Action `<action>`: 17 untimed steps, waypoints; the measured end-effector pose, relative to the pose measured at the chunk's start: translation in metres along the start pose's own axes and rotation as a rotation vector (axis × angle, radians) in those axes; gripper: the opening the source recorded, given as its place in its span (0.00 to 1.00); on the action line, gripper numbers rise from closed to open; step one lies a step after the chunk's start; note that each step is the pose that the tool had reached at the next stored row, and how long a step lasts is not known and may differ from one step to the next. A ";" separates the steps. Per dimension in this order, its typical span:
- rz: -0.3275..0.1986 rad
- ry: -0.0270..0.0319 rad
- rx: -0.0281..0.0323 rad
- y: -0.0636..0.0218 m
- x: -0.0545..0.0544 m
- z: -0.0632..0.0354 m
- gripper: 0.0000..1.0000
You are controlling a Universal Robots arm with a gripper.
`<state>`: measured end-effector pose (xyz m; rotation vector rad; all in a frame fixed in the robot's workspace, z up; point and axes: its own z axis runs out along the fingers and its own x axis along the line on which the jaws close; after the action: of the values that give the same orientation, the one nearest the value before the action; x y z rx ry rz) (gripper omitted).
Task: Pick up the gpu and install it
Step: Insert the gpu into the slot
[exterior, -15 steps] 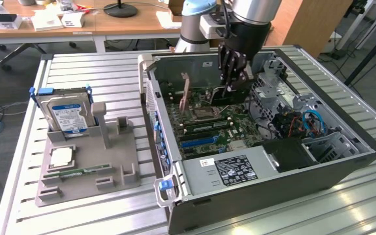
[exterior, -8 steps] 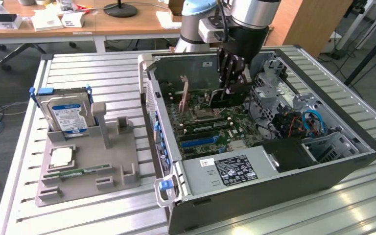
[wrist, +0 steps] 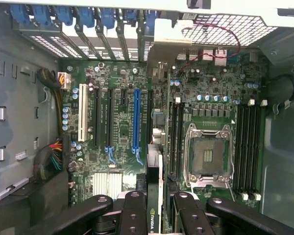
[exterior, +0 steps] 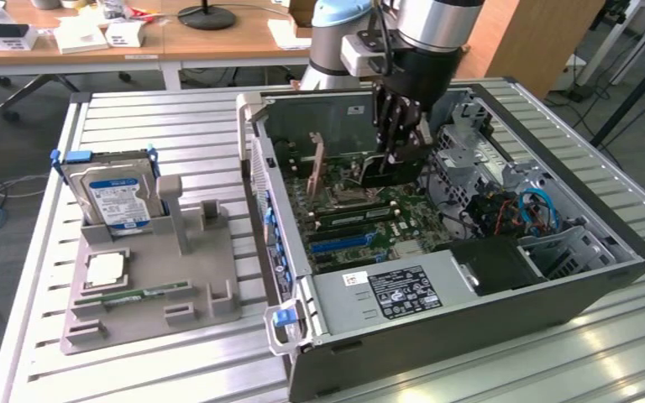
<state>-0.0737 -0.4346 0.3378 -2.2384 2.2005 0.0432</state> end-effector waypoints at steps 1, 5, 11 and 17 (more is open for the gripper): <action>-0.001 0.0000 -0.0001 0.0001 0.000 0.0001 0.26; -0.004 0.0001 -0.0002 0.0001 0.001 0.0048 0.26; -0.009 0.0002 -0.0003 0.0002 0.001 0.0154 0.26; -0.013 0.0005 -0.0005 0.0003 0.001 0.0208 0.26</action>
<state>-0.0744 -0.4351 0.3170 -2.2534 2.1860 0.0431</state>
